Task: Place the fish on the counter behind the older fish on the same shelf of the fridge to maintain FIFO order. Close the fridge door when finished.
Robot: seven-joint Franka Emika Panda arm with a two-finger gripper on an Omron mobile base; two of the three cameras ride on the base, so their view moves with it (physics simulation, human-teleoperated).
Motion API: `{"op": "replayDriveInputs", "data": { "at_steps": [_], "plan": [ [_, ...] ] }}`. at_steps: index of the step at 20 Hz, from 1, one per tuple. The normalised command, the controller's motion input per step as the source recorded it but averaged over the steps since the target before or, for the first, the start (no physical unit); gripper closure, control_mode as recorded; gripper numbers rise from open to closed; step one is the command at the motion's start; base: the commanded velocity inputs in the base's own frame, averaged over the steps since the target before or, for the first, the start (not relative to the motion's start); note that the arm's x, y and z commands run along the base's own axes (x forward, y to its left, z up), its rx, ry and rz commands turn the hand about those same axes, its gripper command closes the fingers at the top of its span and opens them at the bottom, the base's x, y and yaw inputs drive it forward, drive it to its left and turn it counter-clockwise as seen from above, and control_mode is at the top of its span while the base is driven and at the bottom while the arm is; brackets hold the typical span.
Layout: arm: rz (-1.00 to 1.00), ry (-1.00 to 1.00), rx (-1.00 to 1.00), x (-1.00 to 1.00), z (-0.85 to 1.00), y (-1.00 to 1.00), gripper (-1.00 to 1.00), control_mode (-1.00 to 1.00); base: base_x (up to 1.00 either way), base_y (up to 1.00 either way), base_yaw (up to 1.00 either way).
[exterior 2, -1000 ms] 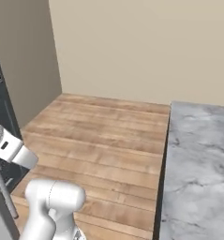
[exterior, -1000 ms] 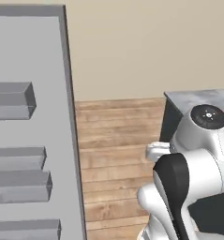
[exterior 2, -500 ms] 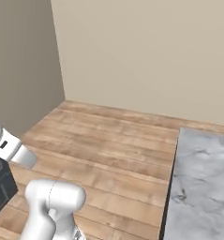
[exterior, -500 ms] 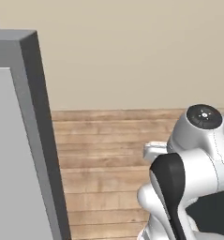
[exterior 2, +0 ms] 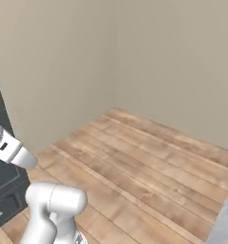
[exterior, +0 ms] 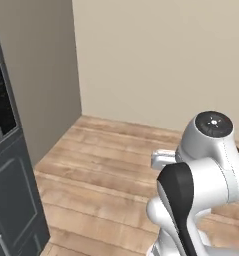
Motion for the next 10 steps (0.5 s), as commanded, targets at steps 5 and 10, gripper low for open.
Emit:
{"op": "replayDriveInputs", "data": {
  "at_steps": [5,10],
  "plan": [
    [0.0,0.0,0.0,0.0,0.0,0.0,-1.0,1.0,0.61,0.02,0.77],
    [0.0,0.0,0.0,0.0,0.0,0.0,-1.0,1.0,0.71,0.0,0.77]
  ]
}}
